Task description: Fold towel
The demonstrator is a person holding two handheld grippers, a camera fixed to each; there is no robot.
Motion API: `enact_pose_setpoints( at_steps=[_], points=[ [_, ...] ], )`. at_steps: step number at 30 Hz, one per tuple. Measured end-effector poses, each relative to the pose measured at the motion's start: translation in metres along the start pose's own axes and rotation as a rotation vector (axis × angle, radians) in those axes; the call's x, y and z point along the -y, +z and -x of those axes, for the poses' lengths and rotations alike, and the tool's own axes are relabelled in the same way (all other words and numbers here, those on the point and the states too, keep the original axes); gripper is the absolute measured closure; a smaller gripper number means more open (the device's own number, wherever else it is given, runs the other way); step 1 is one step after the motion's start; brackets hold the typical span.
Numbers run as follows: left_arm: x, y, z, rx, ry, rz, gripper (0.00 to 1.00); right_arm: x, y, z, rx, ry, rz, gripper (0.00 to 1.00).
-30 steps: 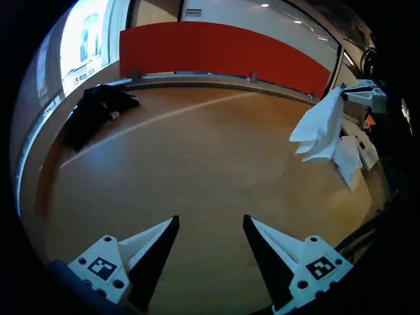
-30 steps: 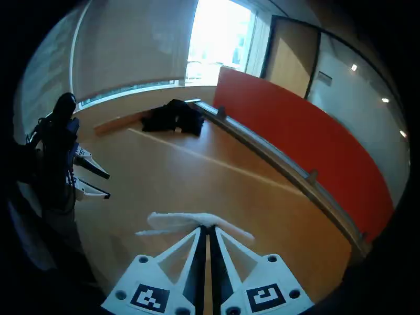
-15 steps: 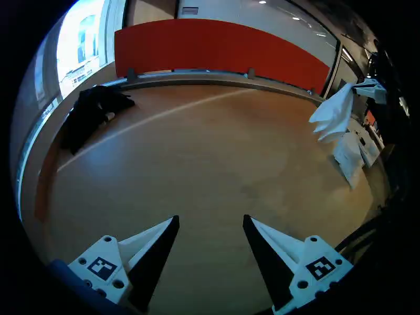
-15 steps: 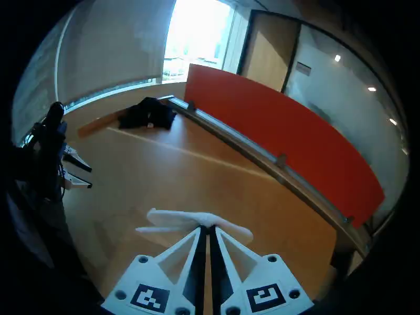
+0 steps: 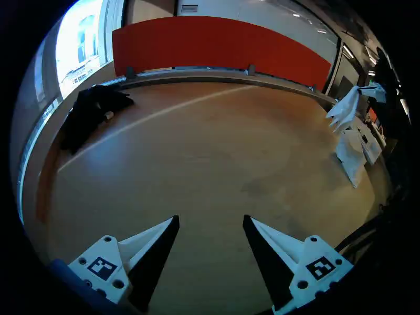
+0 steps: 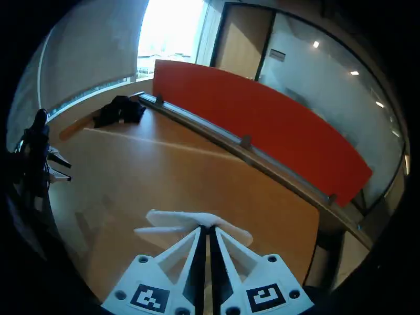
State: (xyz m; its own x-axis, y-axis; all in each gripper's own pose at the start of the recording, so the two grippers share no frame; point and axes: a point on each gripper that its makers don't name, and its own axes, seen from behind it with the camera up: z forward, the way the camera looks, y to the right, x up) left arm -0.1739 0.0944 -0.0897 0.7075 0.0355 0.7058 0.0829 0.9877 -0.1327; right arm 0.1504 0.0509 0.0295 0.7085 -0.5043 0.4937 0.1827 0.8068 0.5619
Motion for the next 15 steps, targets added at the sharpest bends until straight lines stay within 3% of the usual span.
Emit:
enact_pose_setpoints(
  at_steps=[9, 15],
  points=[
    [-0.007, 0.004, -0.005, 0.007, 0.014, -0.007, 0.10, -0.053, -0.013, 0.021, 0.033, 0.007, 0.058, 0.96],
    [-0.017, 0.006, -0.008, 0.009, 0.021, -0.003, 0.10, -0.074, -0.018, 0.035, 0.054, 0.022, 0.076, 0.96]
  ],
)
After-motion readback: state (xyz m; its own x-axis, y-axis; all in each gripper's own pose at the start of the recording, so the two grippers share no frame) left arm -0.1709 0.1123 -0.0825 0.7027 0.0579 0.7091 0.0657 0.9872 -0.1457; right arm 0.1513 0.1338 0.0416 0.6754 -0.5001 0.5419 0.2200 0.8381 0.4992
